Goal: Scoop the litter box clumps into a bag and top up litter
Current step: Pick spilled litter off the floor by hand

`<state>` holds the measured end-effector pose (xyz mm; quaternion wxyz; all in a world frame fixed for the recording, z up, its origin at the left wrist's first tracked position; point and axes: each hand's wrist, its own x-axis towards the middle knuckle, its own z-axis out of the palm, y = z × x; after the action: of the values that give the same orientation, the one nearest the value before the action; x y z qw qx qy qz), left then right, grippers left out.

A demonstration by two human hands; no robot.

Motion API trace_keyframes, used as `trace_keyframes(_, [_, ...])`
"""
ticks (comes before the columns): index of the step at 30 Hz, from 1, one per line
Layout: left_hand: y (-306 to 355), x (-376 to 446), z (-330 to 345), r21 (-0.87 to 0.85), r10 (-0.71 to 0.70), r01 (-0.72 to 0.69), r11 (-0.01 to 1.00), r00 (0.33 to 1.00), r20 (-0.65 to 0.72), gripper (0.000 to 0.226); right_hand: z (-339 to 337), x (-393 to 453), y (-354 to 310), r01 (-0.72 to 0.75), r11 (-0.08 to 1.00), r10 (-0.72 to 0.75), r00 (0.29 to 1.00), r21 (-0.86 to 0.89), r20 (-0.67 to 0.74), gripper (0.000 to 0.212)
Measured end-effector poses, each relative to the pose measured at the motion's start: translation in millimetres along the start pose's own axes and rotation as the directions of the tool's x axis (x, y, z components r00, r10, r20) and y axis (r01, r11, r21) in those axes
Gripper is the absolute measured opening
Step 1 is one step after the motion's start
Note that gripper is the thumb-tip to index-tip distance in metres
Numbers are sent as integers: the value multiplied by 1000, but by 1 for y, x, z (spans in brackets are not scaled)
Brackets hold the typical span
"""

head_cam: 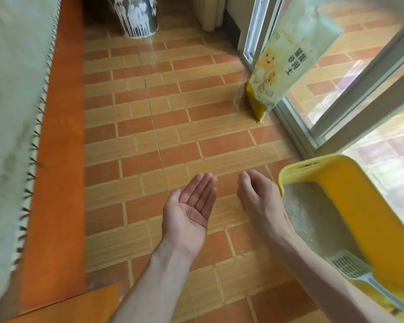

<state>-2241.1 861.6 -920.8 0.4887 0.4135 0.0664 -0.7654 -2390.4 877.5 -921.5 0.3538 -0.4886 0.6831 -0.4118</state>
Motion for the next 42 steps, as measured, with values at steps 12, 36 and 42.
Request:
trace_keyframes(12, [136,-246,234,-23,4,-5,1000,1000,-9,55,-127,-26,-339,-37,991,41,999,125,-35,43])
trace_keyframes(36, [228,-472,400,-131,241,-232,964,969,53,51,-241,-48,-609,-76,900,60,997,429,51,44])
trace_keyframes(42, [257,-451,418,-125,268,-258,958,961,68,51,-229,-18,-628,-102,885,74,994,454,80,42])
